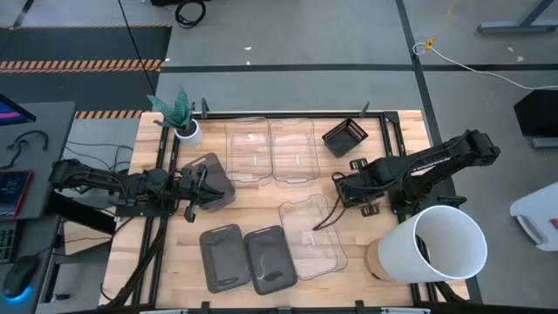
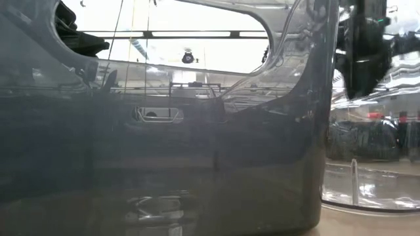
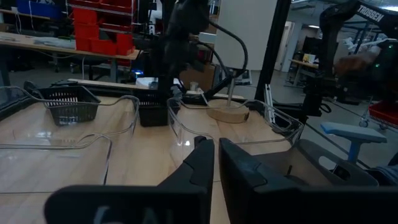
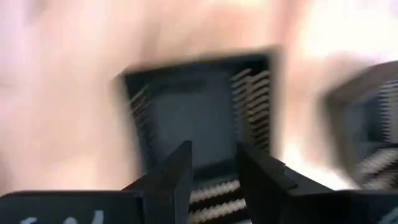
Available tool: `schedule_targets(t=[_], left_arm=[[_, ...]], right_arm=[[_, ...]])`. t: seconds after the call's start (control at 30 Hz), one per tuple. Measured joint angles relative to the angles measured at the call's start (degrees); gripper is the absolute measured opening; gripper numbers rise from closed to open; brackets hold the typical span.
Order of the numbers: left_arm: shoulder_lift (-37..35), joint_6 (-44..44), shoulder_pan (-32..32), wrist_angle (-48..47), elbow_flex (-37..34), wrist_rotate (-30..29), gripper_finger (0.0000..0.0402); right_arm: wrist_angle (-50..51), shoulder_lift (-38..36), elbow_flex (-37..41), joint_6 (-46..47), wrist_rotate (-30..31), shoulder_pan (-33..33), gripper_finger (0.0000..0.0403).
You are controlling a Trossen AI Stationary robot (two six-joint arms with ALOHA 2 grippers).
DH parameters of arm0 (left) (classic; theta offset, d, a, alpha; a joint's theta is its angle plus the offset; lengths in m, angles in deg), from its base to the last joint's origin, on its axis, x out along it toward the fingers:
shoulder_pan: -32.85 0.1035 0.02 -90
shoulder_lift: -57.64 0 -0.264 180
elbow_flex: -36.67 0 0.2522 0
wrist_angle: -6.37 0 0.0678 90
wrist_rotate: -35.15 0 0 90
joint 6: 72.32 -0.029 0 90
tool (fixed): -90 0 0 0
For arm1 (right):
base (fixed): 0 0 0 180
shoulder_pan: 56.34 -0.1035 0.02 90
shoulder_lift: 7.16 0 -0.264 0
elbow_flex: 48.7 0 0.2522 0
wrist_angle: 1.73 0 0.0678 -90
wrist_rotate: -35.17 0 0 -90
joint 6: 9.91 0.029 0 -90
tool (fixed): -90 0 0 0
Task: Stack baskets by color
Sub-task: Stack the top black bin on the stacked bottom black bin
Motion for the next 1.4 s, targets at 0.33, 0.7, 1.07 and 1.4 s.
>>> schedule_targets(t=[0.33, 0.7, 1.07, 1.4], left_arm=[[0.0, 0.0, 0.0, 0.0, 0.0, 0.0, 0.0037], [0.0, 0.0, 0.0, 0.0, 0.0, 0.0, 0.0026], [0.0, 0.0, 0.0, 0.0, 0.0, 0.0, 0.0036], [0.0, 0.0, 0.0, 0.0, 0.0, 0.0, 0.0028]], right_arm=[[-4.7, 0.0, 0.0, -15.5, -1.9, 16.1, 0.0128], [-10.0, 0.0, 0.0, -29.8, -9.0, 33.9, 0.0128], [-17.8, 0.0, 0.4, -36.0, -4.8, 37.3, 0.0199], [-20.0, 5.0, 3.1, -39.8, -3.9, 40.7, 0.0245]])
